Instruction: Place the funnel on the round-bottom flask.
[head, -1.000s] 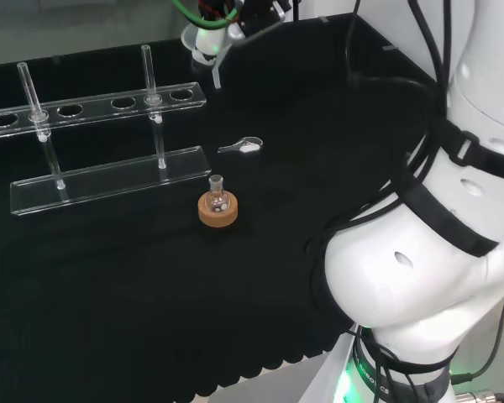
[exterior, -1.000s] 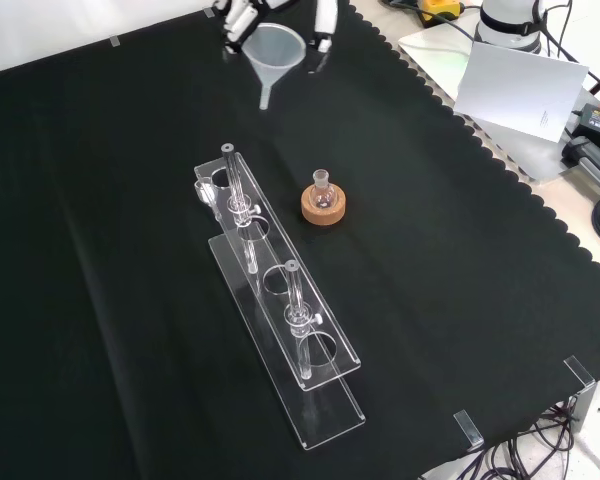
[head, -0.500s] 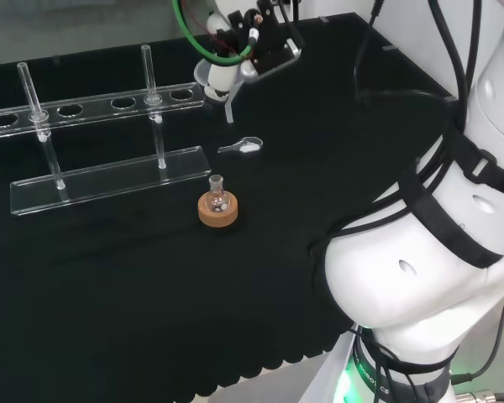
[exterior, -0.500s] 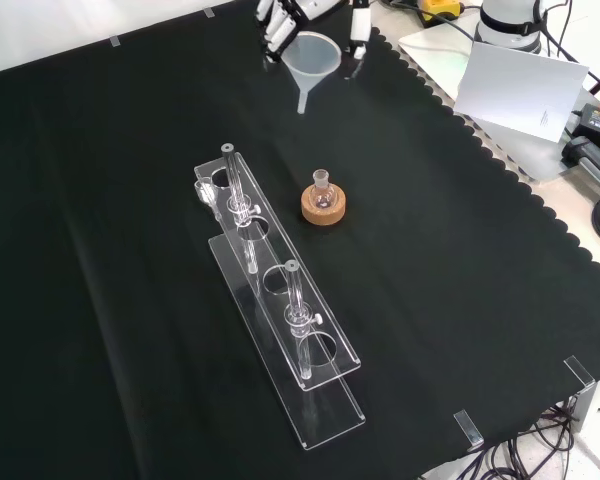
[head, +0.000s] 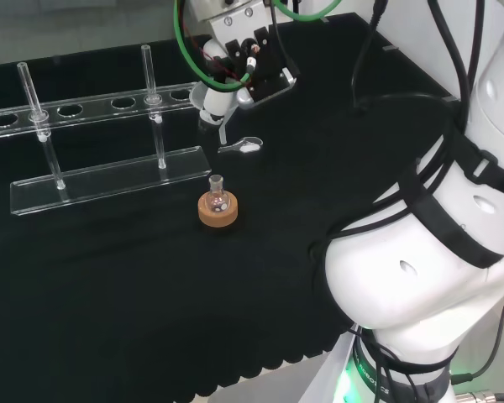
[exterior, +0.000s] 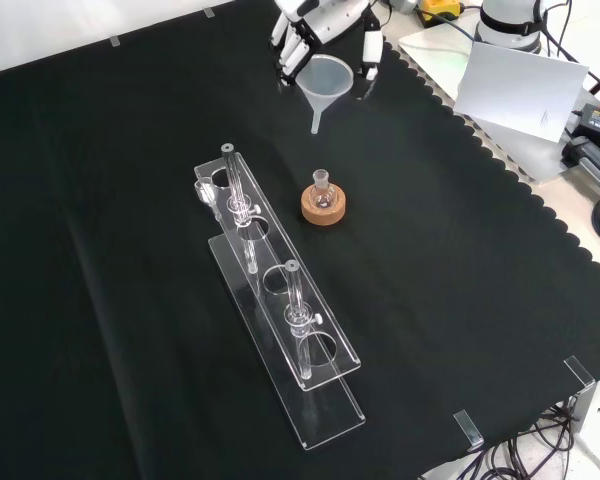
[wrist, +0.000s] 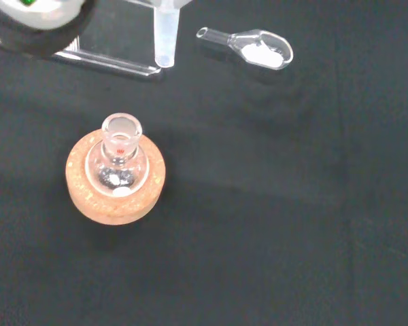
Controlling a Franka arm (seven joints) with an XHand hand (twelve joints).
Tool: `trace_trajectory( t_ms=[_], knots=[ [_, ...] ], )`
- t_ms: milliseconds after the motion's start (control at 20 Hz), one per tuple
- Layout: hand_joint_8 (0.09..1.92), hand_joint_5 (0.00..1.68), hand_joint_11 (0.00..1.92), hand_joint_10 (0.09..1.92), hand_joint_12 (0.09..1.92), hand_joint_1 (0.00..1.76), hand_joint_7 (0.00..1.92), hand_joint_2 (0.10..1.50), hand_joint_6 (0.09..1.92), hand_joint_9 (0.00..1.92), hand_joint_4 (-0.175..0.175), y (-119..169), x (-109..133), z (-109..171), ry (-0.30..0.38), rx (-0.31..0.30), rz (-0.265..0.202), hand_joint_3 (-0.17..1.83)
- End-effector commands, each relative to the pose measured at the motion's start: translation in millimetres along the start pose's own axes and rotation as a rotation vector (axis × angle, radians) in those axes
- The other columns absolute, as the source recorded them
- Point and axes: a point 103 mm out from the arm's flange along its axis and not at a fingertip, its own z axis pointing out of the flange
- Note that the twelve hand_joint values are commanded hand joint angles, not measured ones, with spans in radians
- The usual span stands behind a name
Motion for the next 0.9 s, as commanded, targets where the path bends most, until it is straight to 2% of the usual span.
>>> trace_trajectory(
  t_ms=[50,150,450,700,900],
  knots=[
    [0.76,0.68,0.65,0.5,1.19,0.83,0.67,0.71,0.76,0.99,-0.01,7.8,7.1,14.4,0.005,0.012,-0.017,0.53],
    [0.76,0.68,0.65,0.5,1.19,0.83,0.67,0.71,0.77,0.99,-0.009,10.4,13.2,16.4,-0.008,0.021,-0.02,0.54],
    [0.76,0.7,0.65,0.5,1.19,0.83,0.67,0.71,0.77,1.0,-0.008,20.5,17.0,31.7,0.01,0.052,-0.04,0.54],
    [0.76,0.7,0.66,0.5,1.19,0.83,0.67,0.72,0.77,1.0,-0.008,26.2,27.0,39.6,-0.006,0.066,-0.03,0.54],
    [0.76,0.7,0.66,0.5,1.19,0.83,0.67,0.72,0.77,1.0,-0.008,29.2,31.1,43.0,0.001,0.069,-0.039,0.54]
  ],
)
